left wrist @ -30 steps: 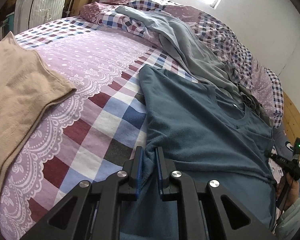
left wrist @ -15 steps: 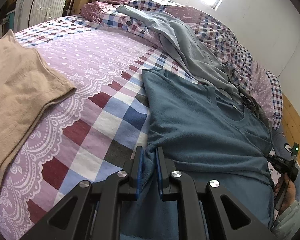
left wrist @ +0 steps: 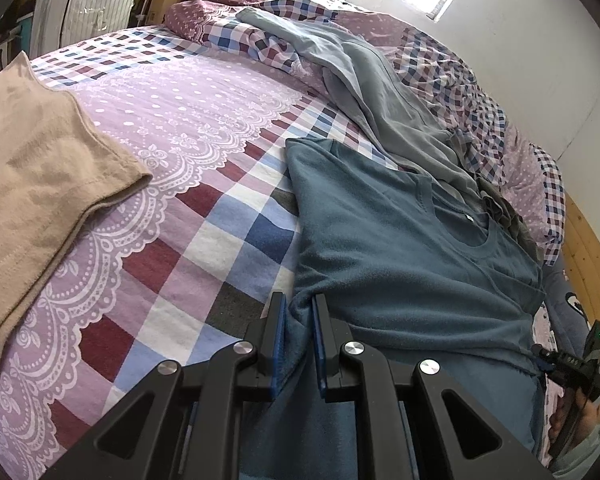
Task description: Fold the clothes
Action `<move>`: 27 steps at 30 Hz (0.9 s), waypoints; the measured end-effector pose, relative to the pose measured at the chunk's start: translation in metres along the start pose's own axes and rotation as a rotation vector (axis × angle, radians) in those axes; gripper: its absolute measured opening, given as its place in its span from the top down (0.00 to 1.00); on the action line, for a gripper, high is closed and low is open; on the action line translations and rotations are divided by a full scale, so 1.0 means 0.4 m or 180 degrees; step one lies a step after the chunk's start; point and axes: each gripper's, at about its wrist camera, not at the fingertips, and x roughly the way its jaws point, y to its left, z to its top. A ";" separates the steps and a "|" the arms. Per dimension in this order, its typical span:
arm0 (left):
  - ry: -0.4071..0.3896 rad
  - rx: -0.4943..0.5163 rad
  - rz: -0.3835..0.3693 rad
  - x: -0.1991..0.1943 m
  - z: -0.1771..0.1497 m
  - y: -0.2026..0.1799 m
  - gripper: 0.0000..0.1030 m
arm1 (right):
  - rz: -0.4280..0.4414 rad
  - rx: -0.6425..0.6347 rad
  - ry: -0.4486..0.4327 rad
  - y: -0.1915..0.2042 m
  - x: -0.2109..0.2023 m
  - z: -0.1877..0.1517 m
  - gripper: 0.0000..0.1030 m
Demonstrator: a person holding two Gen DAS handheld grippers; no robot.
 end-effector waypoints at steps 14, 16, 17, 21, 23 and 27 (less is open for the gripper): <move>0.0000 -0.0034 -0.0034 0.003 0.004 0.004 0.87 | -0.0141 0.0024 0.0146 -0.021 -0.001 -0.031 0.93; -0.0005 -0.0017 -0.0034 0.003 0.004 0.004 0.87 | -0.0118 0.0065 0.0123 -0.025 -0.008 -0.027 0.92; -0.0006 -0.0011 -0.0035 0.004 0.005 0.004 0.87 | -0.0133 0.0055 0.0093 -0.022 -0.016 -0.025 0.89; -0.0018 -0.0035 -0.0047 0.005 0.006 0.005 0.85 | -0.0137 0.0122 0.0002 -0.033 -0.040 -0.040 0.88; -0.0031 -0.0058 -0.0065 0.005 0.007 0.006 0.83 | -0.0129 0.0199 -0.0120 -0.041 -0.066 -0.053 0.87; -0.0034 -0.0142 -0.0147 0.001 0.011 0.014 0.78 | -0.0055 0.0385 -0.0465 -0.070 -0.148 -0.092 0.64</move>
